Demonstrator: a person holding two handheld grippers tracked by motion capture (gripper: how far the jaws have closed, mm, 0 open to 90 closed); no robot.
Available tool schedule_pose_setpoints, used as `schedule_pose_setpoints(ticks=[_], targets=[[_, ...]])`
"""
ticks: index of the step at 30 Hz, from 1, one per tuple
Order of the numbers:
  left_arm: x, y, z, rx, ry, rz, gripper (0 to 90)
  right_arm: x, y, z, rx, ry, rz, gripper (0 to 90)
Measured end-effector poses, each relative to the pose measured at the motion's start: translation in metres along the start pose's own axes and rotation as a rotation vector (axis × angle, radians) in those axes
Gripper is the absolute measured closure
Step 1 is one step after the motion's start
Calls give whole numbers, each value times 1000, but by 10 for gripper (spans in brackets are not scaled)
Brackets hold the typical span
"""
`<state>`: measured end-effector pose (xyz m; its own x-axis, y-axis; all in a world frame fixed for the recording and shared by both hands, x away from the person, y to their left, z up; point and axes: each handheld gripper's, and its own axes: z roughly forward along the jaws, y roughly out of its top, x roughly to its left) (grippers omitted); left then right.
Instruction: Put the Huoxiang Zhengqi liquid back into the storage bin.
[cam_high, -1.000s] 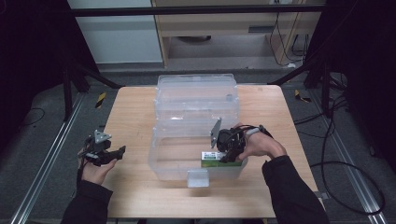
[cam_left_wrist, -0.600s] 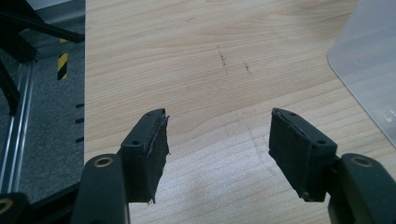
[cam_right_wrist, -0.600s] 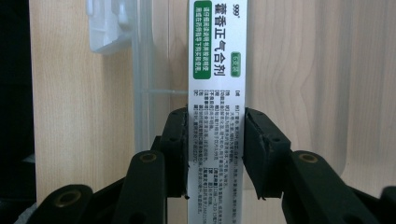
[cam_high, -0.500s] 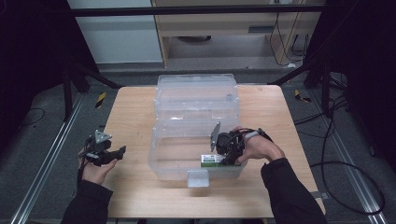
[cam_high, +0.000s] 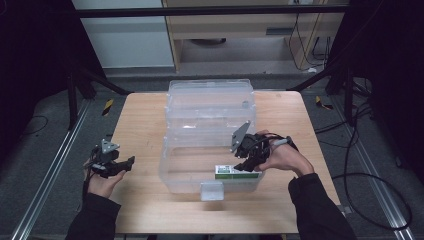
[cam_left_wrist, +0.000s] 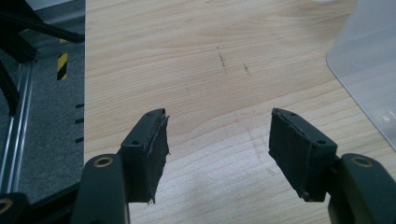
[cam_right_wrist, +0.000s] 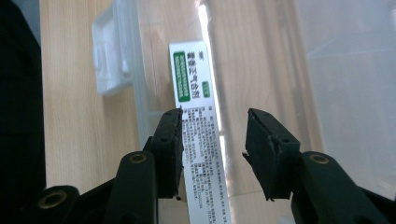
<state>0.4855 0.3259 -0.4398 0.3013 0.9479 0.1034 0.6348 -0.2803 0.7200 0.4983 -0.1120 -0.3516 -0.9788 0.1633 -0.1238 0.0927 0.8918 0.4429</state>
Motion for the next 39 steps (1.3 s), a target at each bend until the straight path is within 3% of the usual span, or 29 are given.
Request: schedule_pose_setpoints(ticks=[6, 13, 18, 30, 39], targets=[[0, 0, -1, -2, -3, -1, 370, 8, 4, -9, -39, -30, 53, 559], [-1, 0, 0, 1, -3, 0, 373, 23, 10, 0, -81, 4, 62, 555], [-1, 1, -1, -2, -4, 1, 374, 29, 11, 8, -73, 19, 75, 553], [-1, 1, -4, -18, -4, -3, 384, 43, 16, 25, -46, 51, 55, 595], [-3, 4, -7, -36, -15, -1, 390, 45, 15, 38, -15, 82, 64, 620]])
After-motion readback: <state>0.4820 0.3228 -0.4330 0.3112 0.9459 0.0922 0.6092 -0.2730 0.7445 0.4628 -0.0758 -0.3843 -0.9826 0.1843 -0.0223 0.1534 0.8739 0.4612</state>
